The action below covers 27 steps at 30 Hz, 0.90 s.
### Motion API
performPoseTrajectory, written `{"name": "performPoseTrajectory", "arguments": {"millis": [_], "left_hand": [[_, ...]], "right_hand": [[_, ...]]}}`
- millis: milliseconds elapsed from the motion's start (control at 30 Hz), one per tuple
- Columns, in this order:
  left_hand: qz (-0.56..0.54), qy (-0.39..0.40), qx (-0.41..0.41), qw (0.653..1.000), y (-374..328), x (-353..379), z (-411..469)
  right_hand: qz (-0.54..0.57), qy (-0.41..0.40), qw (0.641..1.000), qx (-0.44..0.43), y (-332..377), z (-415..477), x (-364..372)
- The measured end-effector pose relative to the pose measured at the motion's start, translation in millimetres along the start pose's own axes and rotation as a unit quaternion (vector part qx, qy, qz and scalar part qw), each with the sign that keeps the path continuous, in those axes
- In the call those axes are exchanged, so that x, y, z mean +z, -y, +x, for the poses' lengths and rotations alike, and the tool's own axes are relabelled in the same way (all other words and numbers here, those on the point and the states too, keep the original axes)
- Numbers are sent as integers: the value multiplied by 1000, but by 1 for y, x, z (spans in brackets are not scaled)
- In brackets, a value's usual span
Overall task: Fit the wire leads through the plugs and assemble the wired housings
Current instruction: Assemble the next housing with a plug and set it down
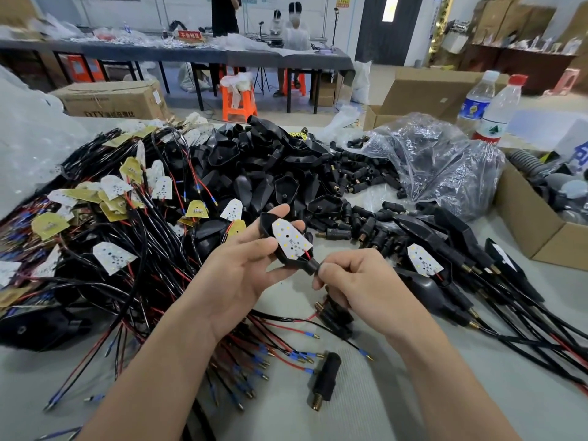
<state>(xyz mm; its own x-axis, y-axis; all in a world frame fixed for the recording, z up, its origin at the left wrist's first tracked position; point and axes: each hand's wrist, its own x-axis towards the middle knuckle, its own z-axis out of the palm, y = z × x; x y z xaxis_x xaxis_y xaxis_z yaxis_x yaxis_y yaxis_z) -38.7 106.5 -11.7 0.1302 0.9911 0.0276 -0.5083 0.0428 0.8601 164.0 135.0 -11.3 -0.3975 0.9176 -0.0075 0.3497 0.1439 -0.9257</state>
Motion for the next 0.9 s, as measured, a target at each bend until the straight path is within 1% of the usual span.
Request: {"name": "performPoseTrajectory", "arguments": {"millis": [100,200,267,300,367,400,467,500,567,600,633,700,733,800,833,867,900], "left_hand": [[-12,-37,-26,999,2,2,-1],[6,-130,-13,991,5,4,3],[7,-182,5,983,6,5,6],[0,-200,19,980,6,4,6],[-29,-232,51,971,2,2,7],[-43,-246,66,966,-1,-1,7],[-57,-252,85,962,-4,-4,6],[-49,-245,85,965,-4,-5,4],[3,-218,63,974,-4,-4,2],[47,-195,48,979,-3,-4,0],[96,-162,37,981,-3,-2,-1],[186,-78,8,979,-1,1,-5],[222,-33,-13,974,0,4,-6],[265,60,-76,959,6,12,-10],[275,90,-101,952,11,17,-11],[272,90,-112,952,15,21,-10],[256,61,-110,958,19,24,-9]], "right_hand": [[-66,-20,998,-5,1,0,0],[-119,-39,992,-28,4,-2,2],[-153,-79,984,-49,4,-4,3],[-186,-109,975,-56,4,-5,2],[-269,-195,940,-72,4,-5,-1],[-291,-243,922,-75,5,-5,-3],[-284,-325,901,-47,9,-4,-5],[-273,-360,891,-39,9,-4,-5],[-242,-422,870,-81,7,-3,-3],[-212,-437,868,-106,7,-3,0],[-169,-433,876,-127,7,-1,1],[-93,-389,904,-150,4,4,2],[-58,-364,918,-148,3,8,3],[-6,-319,939,-128,-2,14,6],[11,-291,949,-119,-5,16,8],[28,-258,960,-108,-7,17,10],[50,-224,968,-98,-8,18,12]]}}
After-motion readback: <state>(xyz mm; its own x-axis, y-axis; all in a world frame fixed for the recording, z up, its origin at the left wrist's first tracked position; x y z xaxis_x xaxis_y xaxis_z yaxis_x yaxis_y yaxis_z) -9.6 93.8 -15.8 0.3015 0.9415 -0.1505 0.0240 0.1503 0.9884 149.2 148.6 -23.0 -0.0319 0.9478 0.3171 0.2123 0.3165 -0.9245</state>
